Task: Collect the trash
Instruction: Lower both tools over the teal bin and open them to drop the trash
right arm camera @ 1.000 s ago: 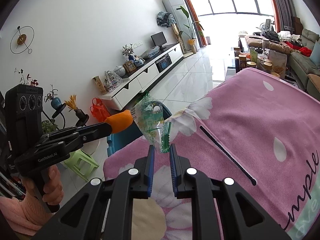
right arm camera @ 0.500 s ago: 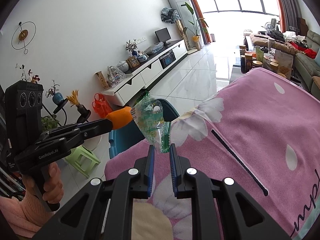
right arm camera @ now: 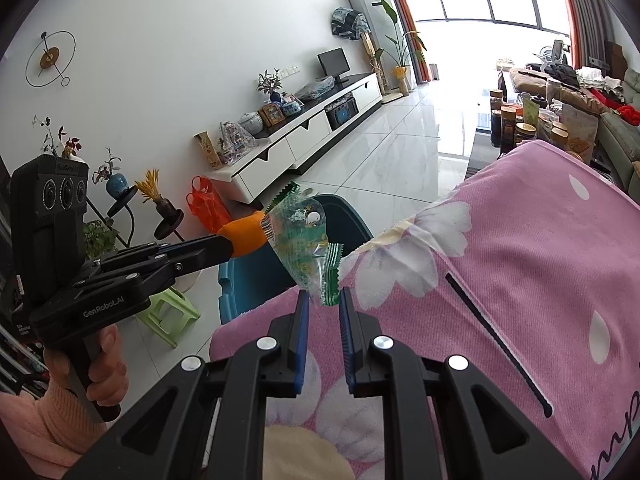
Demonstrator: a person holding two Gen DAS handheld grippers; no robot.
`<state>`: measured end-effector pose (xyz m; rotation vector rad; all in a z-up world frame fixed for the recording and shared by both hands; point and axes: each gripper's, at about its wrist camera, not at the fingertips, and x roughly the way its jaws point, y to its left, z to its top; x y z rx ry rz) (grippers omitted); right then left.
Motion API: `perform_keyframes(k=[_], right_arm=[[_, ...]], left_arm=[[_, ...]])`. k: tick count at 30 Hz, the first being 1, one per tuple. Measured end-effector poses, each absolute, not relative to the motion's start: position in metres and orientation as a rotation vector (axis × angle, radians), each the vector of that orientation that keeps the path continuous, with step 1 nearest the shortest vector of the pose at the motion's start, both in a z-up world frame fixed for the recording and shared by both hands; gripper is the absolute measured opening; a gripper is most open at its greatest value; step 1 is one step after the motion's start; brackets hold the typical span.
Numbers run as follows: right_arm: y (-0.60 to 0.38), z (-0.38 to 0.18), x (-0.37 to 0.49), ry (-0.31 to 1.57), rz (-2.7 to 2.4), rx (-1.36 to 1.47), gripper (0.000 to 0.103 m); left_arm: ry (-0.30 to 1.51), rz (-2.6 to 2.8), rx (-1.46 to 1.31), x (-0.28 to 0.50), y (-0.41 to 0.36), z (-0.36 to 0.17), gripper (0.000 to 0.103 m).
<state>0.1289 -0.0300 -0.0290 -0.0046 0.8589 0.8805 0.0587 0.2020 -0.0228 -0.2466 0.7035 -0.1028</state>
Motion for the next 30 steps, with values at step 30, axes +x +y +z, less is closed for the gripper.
perform_keyframes(k=[30], right_arm=[[0.005, -0.031, 0.143, 0.885, 0.901, -0.051, 0.014]], left_arm=[[0.722, -0.031, -0.264, 0.07, 0.218, -0.036, 0.011]])
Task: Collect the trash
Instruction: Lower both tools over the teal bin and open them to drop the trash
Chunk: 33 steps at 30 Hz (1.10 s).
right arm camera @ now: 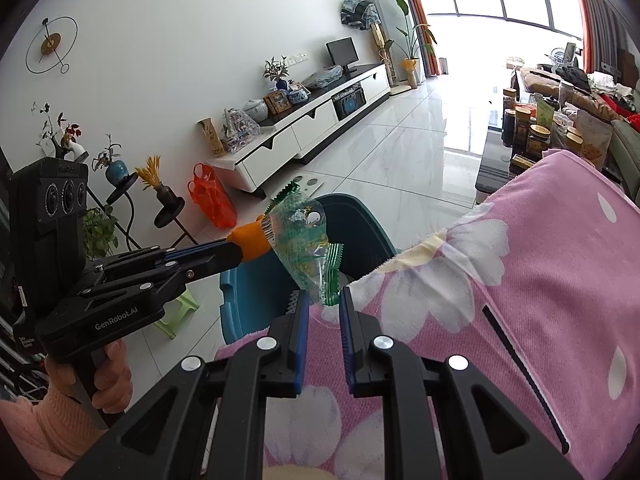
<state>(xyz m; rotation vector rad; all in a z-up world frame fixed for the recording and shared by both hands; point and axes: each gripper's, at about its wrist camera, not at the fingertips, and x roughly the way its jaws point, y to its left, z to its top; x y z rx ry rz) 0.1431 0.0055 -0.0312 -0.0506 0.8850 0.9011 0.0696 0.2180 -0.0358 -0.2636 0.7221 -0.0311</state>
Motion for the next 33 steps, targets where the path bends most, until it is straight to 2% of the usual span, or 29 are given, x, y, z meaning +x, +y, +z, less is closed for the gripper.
perform_keyframes(k=[33], right_arm=[[0.031, -0.04, 0.148, 0.922, 0.903, -0.113, 0.014]], left_arm=[[0.752, 0.008, -0.288, 0.085, 0.225, -0.056, 0.011]])
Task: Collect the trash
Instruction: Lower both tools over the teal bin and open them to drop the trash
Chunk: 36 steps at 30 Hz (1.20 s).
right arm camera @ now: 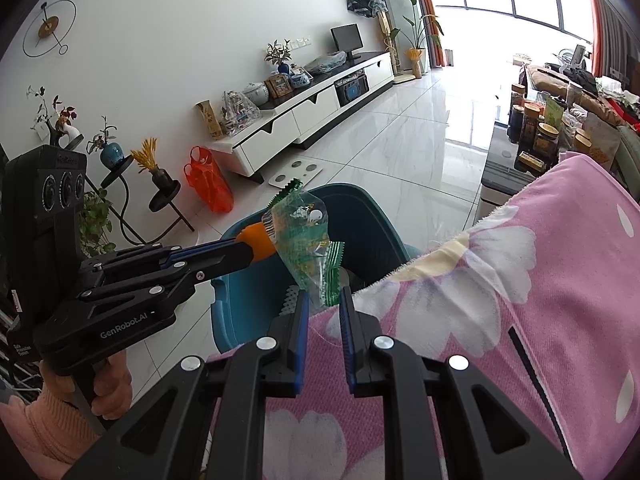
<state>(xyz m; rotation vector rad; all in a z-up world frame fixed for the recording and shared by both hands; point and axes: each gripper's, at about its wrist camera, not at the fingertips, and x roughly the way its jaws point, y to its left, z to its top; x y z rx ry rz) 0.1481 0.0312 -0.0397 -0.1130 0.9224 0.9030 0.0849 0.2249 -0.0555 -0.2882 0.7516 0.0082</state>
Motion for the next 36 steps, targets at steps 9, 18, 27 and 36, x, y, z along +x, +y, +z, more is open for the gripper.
perform_keyframes(k=[9, 18, 27, 36], right_arm=[[0.04, -0.04, 0.149, 0.925, 0.905, -0.123, 0.014], [0.05, -0.044, 0.151, 0.941, 0.908, -0.134, 0.014], [0.059, -0.049, 0.157, 0.964, 0.907, -0.13, 0.014], [0.068, -0.057, 0.162, 0.995, 0.9, -0.125, 0.016]], left_arm=[[0.769, 0.022, -0.296, 0.091, 0.228, -0.064, 0.011], [0.784, 0.033, -0.301, 0.097, 0.227, -0.071, 0.011], [0.808, 0.049, -0.305, 0.103, 0.23, -0.081, 0.011], [0.83, 0.054, -0.325, 0.113, 0.235, -0.09, 0.012]])
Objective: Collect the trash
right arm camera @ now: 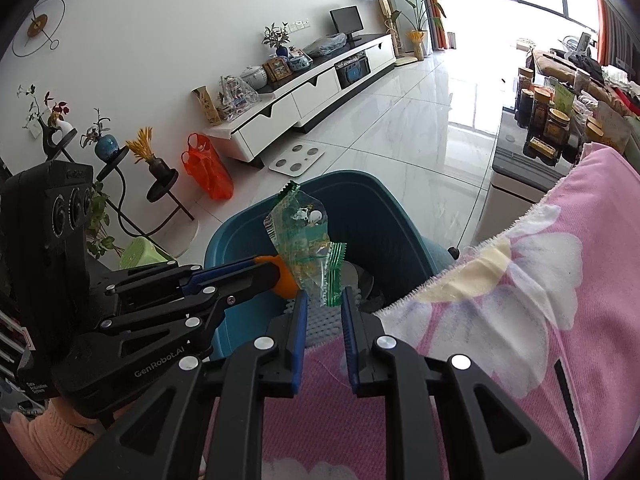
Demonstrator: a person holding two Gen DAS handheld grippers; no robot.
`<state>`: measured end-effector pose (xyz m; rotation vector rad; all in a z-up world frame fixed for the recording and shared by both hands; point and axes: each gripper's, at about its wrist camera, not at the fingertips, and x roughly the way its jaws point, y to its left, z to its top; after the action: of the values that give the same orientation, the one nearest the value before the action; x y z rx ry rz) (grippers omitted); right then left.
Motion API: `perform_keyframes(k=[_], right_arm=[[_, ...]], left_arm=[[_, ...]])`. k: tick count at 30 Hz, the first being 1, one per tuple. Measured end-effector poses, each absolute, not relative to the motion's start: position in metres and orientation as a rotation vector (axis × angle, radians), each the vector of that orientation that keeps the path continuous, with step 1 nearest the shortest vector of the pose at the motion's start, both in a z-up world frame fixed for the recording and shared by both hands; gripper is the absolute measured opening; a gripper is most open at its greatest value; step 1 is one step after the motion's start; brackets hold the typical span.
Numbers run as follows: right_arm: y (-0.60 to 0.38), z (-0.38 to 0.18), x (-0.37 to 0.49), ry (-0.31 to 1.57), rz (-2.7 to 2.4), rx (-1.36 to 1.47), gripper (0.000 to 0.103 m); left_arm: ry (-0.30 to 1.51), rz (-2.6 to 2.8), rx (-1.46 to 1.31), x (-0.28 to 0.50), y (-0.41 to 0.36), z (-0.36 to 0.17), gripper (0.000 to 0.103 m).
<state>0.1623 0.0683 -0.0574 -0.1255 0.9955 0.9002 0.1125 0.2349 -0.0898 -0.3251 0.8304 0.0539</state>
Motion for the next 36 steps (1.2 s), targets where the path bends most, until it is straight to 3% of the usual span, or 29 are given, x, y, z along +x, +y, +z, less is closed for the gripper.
perform_keyframes(k=[24, 36], right_arm=[[0.068, -0.064, 0.17, 1.023, 0.881, -0.095, 0.019], [0.049, -0.058, 0.17, 0.999, 0.886, -0.057, 0.025]], left_arm=[[0.844, 0.078, -0.33, 0.123, 0.242, -0.107, 0.013], [0.785, 0.109, -0.282, 0.111, 0.237, -0.091, 0.054]])
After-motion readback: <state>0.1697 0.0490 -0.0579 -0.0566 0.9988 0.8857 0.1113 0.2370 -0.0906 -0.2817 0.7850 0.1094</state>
